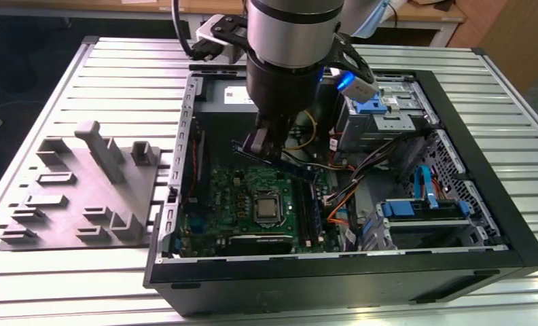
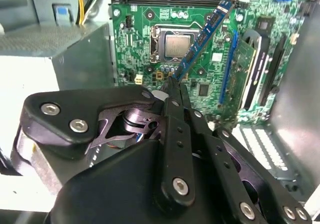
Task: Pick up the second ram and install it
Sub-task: 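Insert the second ram into the second slot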
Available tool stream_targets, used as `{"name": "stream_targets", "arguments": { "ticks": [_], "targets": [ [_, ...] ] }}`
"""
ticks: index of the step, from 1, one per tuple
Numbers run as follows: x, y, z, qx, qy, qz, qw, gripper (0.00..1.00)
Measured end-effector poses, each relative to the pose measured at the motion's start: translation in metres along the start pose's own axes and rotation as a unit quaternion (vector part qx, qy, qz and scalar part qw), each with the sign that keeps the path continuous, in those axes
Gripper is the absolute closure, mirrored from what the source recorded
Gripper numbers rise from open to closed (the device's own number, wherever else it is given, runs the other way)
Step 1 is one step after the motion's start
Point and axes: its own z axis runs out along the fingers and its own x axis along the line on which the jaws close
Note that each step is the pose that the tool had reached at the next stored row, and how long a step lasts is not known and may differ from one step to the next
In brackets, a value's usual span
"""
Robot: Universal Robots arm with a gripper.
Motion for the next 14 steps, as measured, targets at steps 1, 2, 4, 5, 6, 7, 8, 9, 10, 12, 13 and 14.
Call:
{"name": "stream_targets", "arguments": {
  "ticks": [1, 2, 4, 5, 6, 7, 8, 9, 10, 12, 13, 14],
  "targets": [
    [0.0, 0.0, 0.0001, 0.0004, -0.0004, 0.009, 1.0, 0.89],
    [0.0, 0.0, 0.0003, 0.0008, -0.0009, 0.018, 0.9998, 0.89],
    [0.0, 0.0, 0.0005, 0.0015, -0.0018, 0.036, 0.9994, 0.89],
    [0.0, 0.0, 0.0007, 0.0019, -0.0022, 0.045, 0.999, 0.89],
    [0.0, 0.0, 0.0008, 0.0023, -0.0027, 0.054, 0.9985, 0.89],
    [0.0, 0.0, 0.0009, 0.0027, -0.0032, 0.063, 0.998, 0.89],
    [0.0, -0.0001, 0.001, 0.0031, -0.0036, 0.072, 0.9974, 0.89],
    [0.0, -0.0001, 0.0012, 0.0035, -0.004, 0.081, 0.9967, 0.89],
    [0.0, -0.0001, 0.0013, 0.0038, -0.0045, 0.09, 0.9959, 0.89],
    [0.0, -0.0001, 0.0014, 0.0047, -0.0054, 0.109, 0.9941, 0.89],
    [0.0, -0.0001, 0.0016, 0.0051, -0.0058, 0.118, 0.993, 0.89],
    [0.0001, -0.0001, 0.0017, 0.0055, -0.0062, 0.126, 0.992, 0.89]
  ]
}}
